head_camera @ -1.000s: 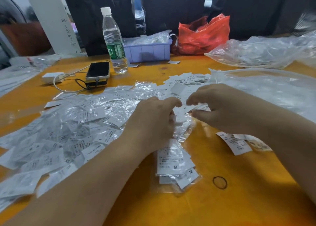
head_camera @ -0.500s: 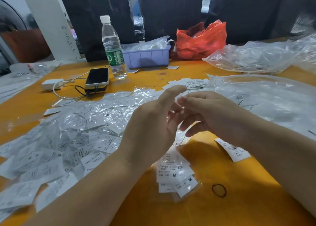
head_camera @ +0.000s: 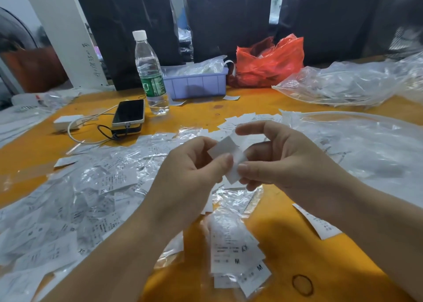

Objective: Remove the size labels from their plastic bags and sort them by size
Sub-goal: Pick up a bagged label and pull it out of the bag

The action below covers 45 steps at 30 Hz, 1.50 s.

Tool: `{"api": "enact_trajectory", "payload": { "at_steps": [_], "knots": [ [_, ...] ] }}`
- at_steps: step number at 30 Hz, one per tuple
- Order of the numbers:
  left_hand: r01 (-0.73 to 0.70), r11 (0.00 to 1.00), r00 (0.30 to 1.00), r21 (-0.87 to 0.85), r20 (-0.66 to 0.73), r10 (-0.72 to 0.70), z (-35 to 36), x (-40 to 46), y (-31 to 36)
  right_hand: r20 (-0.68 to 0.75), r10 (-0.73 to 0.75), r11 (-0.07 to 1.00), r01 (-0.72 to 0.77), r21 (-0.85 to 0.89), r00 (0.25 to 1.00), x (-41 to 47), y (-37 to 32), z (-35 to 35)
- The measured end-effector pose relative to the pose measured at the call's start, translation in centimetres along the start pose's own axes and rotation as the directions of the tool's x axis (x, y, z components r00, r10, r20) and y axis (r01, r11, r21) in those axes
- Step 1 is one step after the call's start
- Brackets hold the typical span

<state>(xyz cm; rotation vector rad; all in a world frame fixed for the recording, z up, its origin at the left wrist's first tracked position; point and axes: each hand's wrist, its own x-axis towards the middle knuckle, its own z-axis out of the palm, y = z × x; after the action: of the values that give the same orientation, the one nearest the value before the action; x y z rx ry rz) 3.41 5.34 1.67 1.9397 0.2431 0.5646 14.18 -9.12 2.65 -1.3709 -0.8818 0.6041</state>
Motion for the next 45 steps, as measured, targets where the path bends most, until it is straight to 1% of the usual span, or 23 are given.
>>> {"api": "enact_trajectory", "payload": {
  "at_steps": [3, 5, 6, 8, 10, 12, 13, 14, 16, 18, 19, 20, 22, 23, 25, 27, 28, 29, 31, 34, 36, 42, 45],
  "knots": [
    [-0.163, 0.983, 0.986, 0.083, -0.019, 0.166, -0.1, -0.5, 0.0, 0.008, -0.082, 0.974, 0.081, -0.212, 0.997, -0.2, 0.1, 0.1],
    [-0.242, 0.964, 0.970, 0.111, 0.015, 0.242, -0.3, -0.8, 0.4, -0.009, -0.125, 0.952, 0.117, -0.282, 0.992, -0.3, -0.2, 0.0],
    [-0.233, 0.970, 0.972, 0.074, 0.044, 0.230, -0.2, -1.0, 0.5, -0.024, -0.137, 0.952, 0.125, -0.279, 0.990, -0.3, -0.3, 0.0],
    [-0.131, 0.987, 0.983, -0.098, 0.115, 0.142, -0.2, -1.2, 0.7, -0.069, -0.154, 0.957, 0.131, -0.259, 0.986, -0.3, -0.5, -0.2],
    [-0.034, 0.962, 0.981, -0.272, 0.177, 0.085, -0.1, -1.2, 1.0, -0.098, -0.157, 0.965, 0.131, -0.229, 0.983, -0.4, -0.6, -0.4],
    [0.037, 0.918, 0.981, -0.395, 0.189, 0.042, 0.0, -1.1, 1.2, -0.071, -0.144, 0.983, 0.135, -0.127, 0.987, -0.5, -0.8, -0.4],
    [0.058, 0.907, 0.986, -0.417, 0.168, 0.014, 0.0, -1.1, 1.2, -0.060, -0.126, 0.991, 0.123, -0.053, 0.990, -0.5, -0.9, -0.4],
    [0.062, 0.913, 0.991, -0.402, 0.131, -0.009, 0.1, -1.1, 1.2, -0.049, -0.099, 0.995, 0.100, 0.015, 0.994, -0.5, -1.1, -0.4],
    [0.038, 0.958, 0.999, -0.283, 0.042, -0.027, 0.1, -1.1, 0.9, -0.005, -0.058, 0.996, 0.058, 0.064, 0.998, -0.5, -1.2, -0.4],
    [0.019, 0.978, 0.999, -0.207, -0.026, -0.025, 0.1, -1.0, 0.8, -0.011, -0.066, 0.997, 0.066, -0.029, 0.998, -0.7, -1.3, -0.5],
    [0.011, 0.981, 0.999, -0.193, -0.041, -0.019, 0.2, -1.0, 0.9, -0.044, -0.096, 0.987, 0.090, -0.135, 0.994, -0.8, -1.4, -0.6],
    [0.000, 0.984, 0.999, -0.177, -0.048, -0.008, 0.3, -1.0, 1.1, -0.078, -0.148, 0.954, 0.121, -0.275, 0.986, -1.0, -1.5, -0.6],
    [-0.023, 0.990, 0.999, -0.138, -0.044, 0.017, 0.6, -0.9, 1.5, -0.086, -0.262, 0.815, 0.173, -0.554, 0.961, -1.2, -1.9, -0.9],
    [-0.029, 0.993, 0.999, -0.115, -0.038, 0.025, 0.9, -0.8, 1.9, -0.062, -0.279, 0.725, 0.168, -0.667, 0.958, -1.3, -2.1, -1.2],
    [-0.027, 0.996, 1.000, -0.084, -0.017, 0.025, 1.4, -0.3, 2.7, -0.044, -0.212, 0.533, 0.077, -0.842, 0.976, -1.4, -2.6, -2.1],
    [0.000, 0.995, 1.000, -0.097, 0.018, 0.002, 2.1, 0.3, 3.5, -0.118, -0.111, 0.299, -0.081, -0.951, 0.987, -1.6, -2.8, -3.4],
    [0.025, 0.992, 0.999, -0.127, 0.042, -0.020, 2.5, 0.6, 3.7, -0.179, -0.080, 0.197, -0.160, -0.967, 0.981, -1.8, -2.9, -4.2],
    [0.062, 0.983, 0.996, -0.174, 0.070, -0.051, 3.0, 0.9, 4.0, -0.237, -0.060, 0.115, -0.229, -0.966, 0.970, -2.1, -2.9, -4.8],
    [0.140, 0.952, 0.986, -0.272, 0.127, -0.109, 4.3, 1.5, 4.4, -0.324, 0.000, 0.019, -0.324, -0.946, 0.946, -2.9, -3.0, -5.4],
    [0.209, 0.916, 0.972, -0.343, 0.179, -0.155, 6.5, 2.1, 4.2, -0.357, 0.151, -0.047, -0.354, -0.934, 0.922, -4.0, -2.5, -5.4],
    [0.222, 0.913, 0.967, -0.343, 0.198, -0.161, 7.8, 2.4, 4.1, -0.350, 0.201, -0.058, -0.345, -0.937, 0.915, -4.2, -2.0, -5.5],
    [0.221, 0.921, 0.959, -0.321, 0.243, -0.145, 9.1, 2.6, 3.7, -0.364, 0.172, -0.006, -0.369, -0.929, 0.915, -3.8, -1.8, -6.3],
    [0.233, 0.919, 0.953, -0.318, 0.263, -0.151, 8.9, 2.6, 3.7, -0.361, 0.197, 0.010, -0.371, -0.929, 0.911, -3.9, -2.0, -6.7]
  ]
}}
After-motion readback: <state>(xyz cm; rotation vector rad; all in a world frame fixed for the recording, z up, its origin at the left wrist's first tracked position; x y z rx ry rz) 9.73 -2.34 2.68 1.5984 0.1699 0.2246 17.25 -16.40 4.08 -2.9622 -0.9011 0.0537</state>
